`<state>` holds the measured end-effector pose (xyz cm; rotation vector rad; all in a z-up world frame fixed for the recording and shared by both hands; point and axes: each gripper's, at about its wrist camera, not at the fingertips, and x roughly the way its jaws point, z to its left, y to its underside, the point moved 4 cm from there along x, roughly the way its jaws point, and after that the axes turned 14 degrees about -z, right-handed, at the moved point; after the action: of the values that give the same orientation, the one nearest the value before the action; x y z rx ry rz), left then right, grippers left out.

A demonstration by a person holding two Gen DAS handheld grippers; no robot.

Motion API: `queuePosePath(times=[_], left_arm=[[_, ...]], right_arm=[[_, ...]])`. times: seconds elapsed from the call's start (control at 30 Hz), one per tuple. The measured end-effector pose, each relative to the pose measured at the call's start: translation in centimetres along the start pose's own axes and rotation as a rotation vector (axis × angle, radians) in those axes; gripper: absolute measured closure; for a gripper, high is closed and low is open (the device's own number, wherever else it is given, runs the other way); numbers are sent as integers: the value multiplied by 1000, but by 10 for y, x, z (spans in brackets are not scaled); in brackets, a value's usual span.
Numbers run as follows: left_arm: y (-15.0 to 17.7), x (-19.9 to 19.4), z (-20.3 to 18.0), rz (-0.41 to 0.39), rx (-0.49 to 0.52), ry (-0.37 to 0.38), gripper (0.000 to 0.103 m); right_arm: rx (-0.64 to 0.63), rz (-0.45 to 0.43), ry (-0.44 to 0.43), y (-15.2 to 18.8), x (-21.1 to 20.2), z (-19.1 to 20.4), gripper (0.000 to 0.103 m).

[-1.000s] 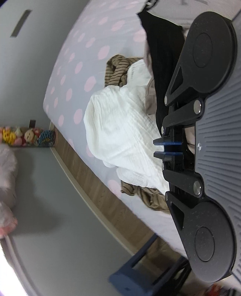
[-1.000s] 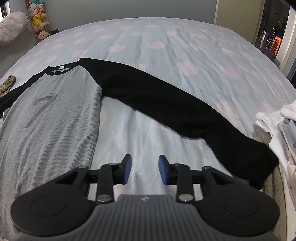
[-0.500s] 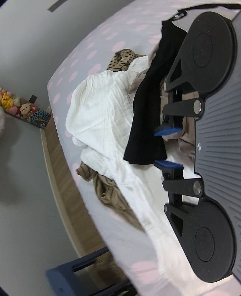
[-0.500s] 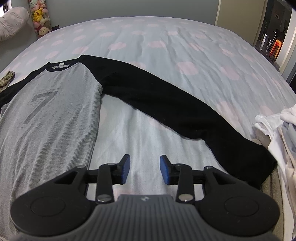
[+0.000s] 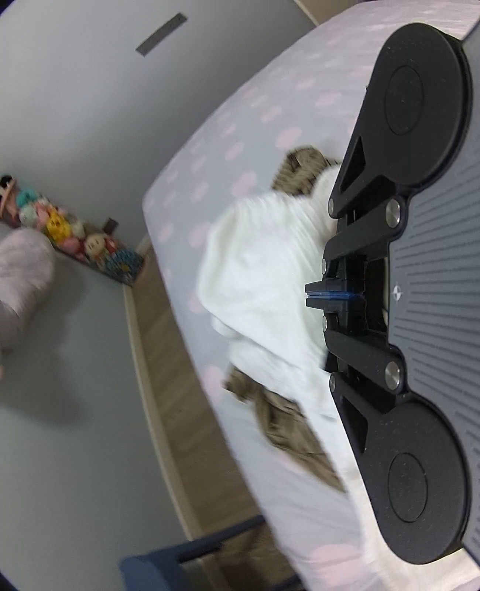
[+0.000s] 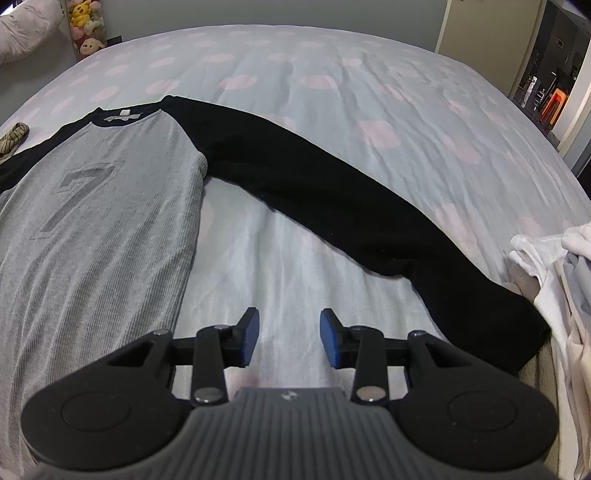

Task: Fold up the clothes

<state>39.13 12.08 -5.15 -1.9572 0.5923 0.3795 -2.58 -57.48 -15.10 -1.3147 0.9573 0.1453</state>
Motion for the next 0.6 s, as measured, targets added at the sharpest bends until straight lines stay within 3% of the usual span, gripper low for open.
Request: queuePosePath(times=[0.2, 0.33, 0.4, 0.5, 0.6], left_arm=[[-5, -1, -3, 58, 26, -16, 103], [22, 15, 16, 119, -32, -58, 98], [35, 24, 25, 135, -50, -84, 97], [50, 35, 37, 148, -72, -121, 87], [61, 44, 45, 165, -92, -153, 86]], right_arm=[[3, -3, -3, 0, -2, -1, 62], [6, -11, -6, -1, -3, -1, 59], [7, -11, -7, -1, -3, -1, 59], [4, -8, -7, -2, -2, 0, 59], [-3, 0, -5, -1, 0, 1, 59]])
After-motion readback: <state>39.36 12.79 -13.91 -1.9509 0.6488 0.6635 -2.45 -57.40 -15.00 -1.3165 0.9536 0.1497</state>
